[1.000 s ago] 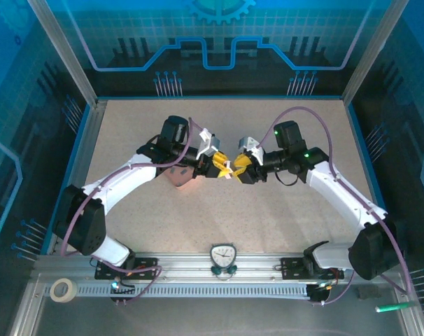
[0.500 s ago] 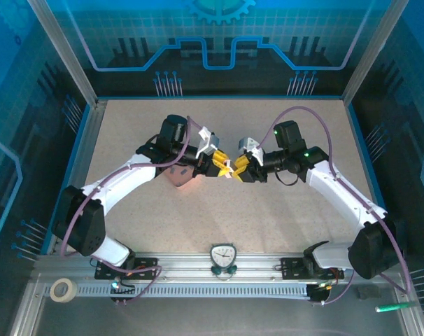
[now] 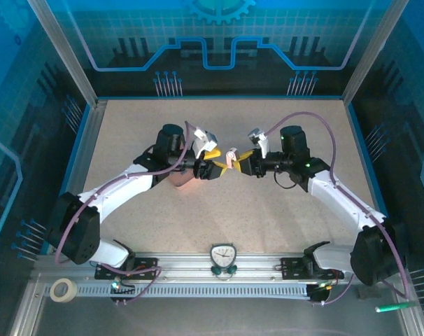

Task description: Load the staples into the stapler

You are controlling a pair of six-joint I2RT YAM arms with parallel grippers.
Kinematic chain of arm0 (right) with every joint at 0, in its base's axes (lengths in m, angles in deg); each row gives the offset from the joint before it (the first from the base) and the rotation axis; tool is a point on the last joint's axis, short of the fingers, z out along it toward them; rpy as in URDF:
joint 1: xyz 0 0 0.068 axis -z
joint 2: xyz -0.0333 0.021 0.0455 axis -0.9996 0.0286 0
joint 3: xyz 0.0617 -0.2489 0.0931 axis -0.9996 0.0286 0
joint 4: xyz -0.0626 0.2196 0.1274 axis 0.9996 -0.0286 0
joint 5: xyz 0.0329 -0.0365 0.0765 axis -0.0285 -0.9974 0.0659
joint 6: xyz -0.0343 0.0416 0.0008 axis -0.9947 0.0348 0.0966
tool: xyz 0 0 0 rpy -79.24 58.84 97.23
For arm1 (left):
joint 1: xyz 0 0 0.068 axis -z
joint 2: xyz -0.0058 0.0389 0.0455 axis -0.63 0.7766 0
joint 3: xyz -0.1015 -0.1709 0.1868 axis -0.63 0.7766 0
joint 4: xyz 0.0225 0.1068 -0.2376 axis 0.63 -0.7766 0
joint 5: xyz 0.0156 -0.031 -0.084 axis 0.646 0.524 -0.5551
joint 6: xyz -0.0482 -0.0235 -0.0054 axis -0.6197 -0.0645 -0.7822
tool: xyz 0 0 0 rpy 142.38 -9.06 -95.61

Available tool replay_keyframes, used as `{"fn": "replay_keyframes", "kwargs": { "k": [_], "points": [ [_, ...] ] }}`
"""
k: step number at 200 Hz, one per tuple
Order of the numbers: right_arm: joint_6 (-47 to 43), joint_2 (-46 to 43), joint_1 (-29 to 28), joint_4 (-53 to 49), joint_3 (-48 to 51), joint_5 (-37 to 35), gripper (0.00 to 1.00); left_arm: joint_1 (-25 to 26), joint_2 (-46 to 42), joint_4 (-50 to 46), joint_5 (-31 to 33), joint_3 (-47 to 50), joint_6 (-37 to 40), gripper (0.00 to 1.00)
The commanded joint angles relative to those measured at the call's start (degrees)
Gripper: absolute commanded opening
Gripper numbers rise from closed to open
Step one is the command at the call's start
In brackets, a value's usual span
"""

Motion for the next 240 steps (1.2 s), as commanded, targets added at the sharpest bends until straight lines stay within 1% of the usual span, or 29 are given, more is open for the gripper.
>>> {"fn": "replay_keyframes", "kwargs": {
  "k": [1,14,34,56,76,101,121,137,146,179,217,240],
  "points": [
    [16.4,0.0,1.3,7.0,2.5,1.3,0.09,2.0,-1.4,1.6,6.3,1.5,0.2,0.69],
    [20.8,1.2,2.1,7.9,2.8,3.6,0.10,2.8,-1.4,2.6,7.1,2.6,0.7,0.69],
    [26.7,3.2,3.4,10.2,3.2,6.5,0.08,3.2,-1.4,6.4,7.1,4.6,-1.2,0.68],
    [29.3,4.6,3.4,12.3,3.5,7.9,0.06,3.6,-0.9,9.9,7.1,5.8,-2.9,0.68],
    [31.1,5.7,3.4,14.0,3.7,9.1,0.04,4.1,0.0,11.2,6.7,5.6,-3.5,0.67],
    [31.6,6.3,3.4,14.7,3.6,10.0,0.03,4.3,1.2,13.3,7.3,5.3,-4.7,0.67],
    [31.9,6.7,3.4,15.1,3.6,11.2,0.03,4.3,2.0,13.4,9.3,4.6,-4.7,0.66],
    [31.7,6.8,3.4,15.0,3.6,12.2,0.03,4.3,2.3,12.5,11.5,3.9,-3.9,0.64],
    [31.4,6.9,3.4,14.6,3.6,12.8,0.00,4.3,2.2,12.0,13.2,3.8,-3.5,0.63],
    [29.4,6.5,3.7,11.7,3.7,13.5,0.00,4.2,1.2,9.3,17.4,3.4,-0.6,0.63],
    [28.1,6.0,4.5,9.9,3.6,14.6,0.00,3.2,-0.3,8.7,20.3,4.2,1.3,0.61],
    [27.4,6.1,4.8,8.9,3.5,15.2,0.00,1.8,-0.7,8.4,20.7,4.0,1.3,0.60]
  ]
}}
